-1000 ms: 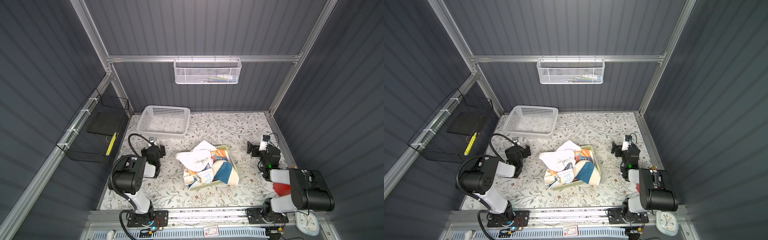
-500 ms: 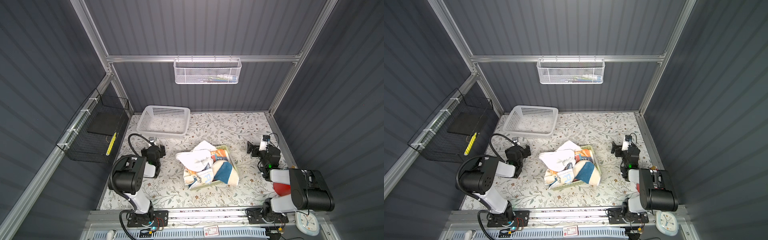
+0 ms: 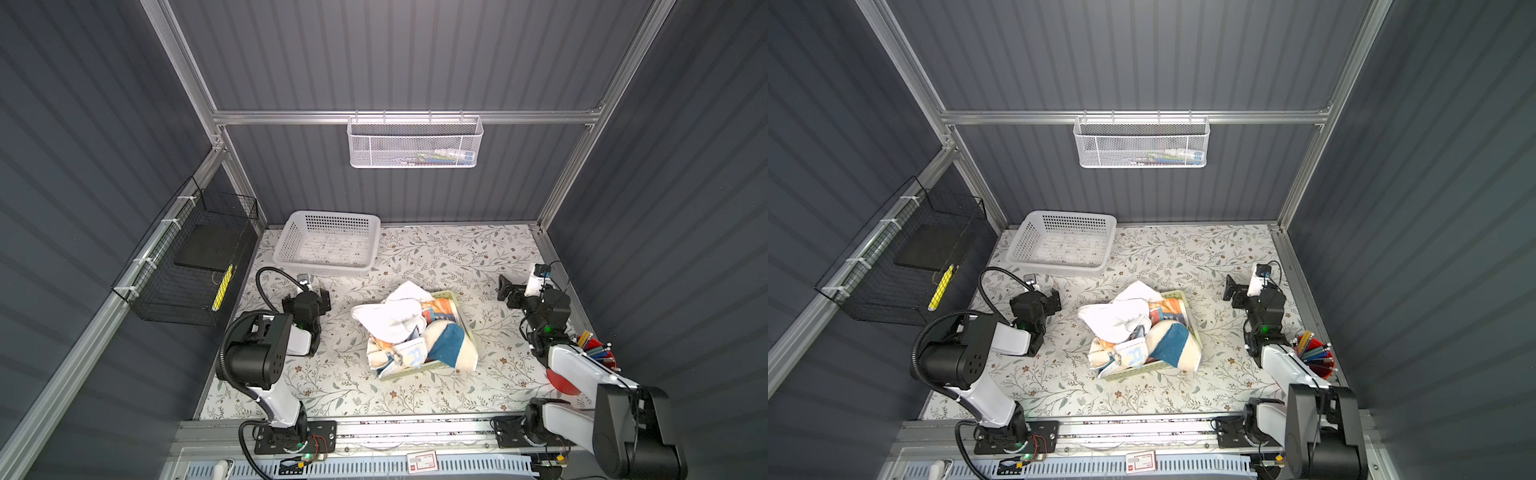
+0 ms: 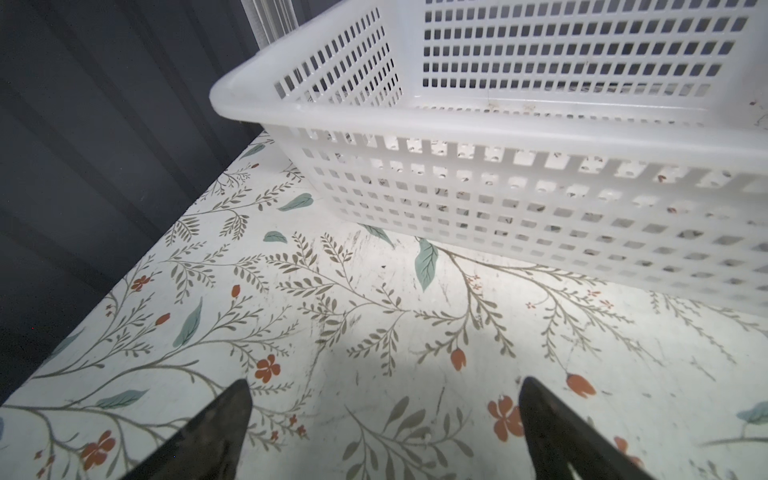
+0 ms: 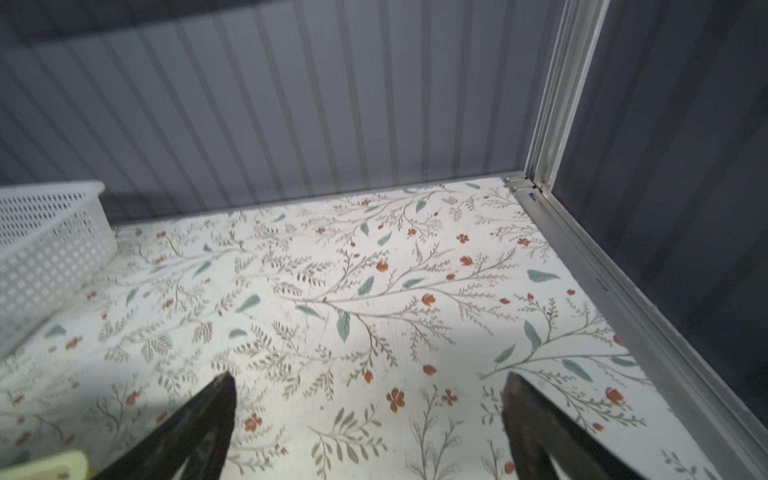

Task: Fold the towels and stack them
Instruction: 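Reach both grippers toward the white towel in the green basket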

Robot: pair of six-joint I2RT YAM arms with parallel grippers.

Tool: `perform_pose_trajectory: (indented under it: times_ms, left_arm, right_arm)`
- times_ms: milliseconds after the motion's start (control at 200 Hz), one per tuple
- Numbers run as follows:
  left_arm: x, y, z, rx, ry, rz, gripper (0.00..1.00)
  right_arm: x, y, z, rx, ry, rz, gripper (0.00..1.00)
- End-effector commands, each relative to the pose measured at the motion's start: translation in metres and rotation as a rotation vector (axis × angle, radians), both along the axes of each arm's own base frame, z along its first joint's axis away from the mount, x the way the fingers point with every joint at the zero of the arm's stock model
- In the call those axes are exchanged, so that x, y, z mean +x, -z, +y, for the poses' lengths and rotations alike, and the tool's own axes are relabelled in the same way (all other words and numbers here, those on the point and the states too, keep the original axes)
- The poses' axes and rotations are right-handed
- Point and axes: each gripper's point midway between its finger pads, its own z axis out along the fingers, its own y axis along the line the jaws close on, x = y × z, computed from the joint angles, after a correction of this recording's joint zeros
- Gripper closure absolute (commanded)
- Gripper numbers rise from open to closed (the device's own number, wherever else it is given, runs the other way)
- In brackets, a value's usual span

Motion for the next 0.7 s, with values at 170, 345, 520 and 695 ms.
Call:
perform_pose_trajectory:
  times_ms: [170,345,520,695]
  left_arm:
    - [-0.022,-0.083,0.002,-0.141,-0.070,0.074,0.00]
    - [-0.054,-0.103,-0.044,-0.363,0.093,0.294,0.01]
    - [-0.095,-0.102,-0.111,-0.415,0.325,0.512,0.16]
    - [-0.115,-0.103,-0.158,-0.549,0.484,0.566,0.25]
  right_arm:
    - [-0.041,0.016,0.068,0.132,-0.102,0.405,0.01]
    - [-0.101,-0.003,0.161,0.130,-0.342,0.570,0.01]
    - [-0.161,0.021,0.236,0.099,-0.557,0.740,0.17]
    - [-0.172,0.073,0.269,0.096,-0.605,0.922,0.45]
